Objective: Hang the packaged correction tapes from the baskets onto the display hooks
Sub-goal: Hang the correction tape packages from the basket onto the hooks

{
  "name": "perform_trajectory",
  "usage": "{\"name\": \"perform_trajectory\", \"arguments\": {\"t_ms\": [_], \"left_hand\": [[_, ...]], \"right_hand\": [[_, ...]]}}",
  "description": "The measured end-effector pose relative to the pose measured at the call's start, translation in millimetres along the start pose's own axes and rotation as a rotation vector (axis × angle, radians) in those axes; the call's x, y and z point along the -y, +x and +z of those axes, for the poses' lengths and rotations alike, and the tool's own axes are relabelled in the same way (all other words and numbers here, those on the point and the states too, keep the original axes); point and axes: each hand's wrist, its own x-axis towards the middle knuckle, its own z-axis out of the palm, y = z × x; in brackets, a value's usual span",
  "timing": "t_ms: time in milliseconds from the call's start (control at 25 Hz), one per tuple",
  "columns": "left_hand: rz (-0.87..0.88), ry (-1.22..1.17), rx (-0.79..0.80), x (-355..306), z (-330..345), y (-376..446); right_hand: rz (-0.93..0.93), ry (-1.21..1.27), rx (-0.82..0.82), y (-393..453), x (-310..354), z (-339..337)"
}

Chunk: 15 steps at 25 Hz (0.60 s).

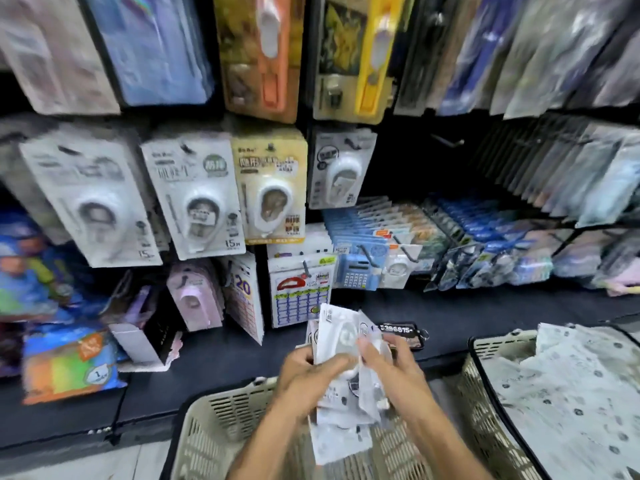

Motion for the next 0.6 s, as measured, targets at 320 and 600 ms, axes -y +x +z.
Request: {"name": "perform_trajectory", "arguments": {"t_ms": [320,600], "left_hand": [[0.431,0.096,-0.046,-160.6,-54.4,-51.4],[0.526,0.059,-0.145,-187.8,-97.8,-61.0]], "right_hand": [[-0.503,-0.027,0.180,-1.5,182.1,-22.4],[-0.669,-0.067,0.130,36.4,211.0,-8.1]]}}
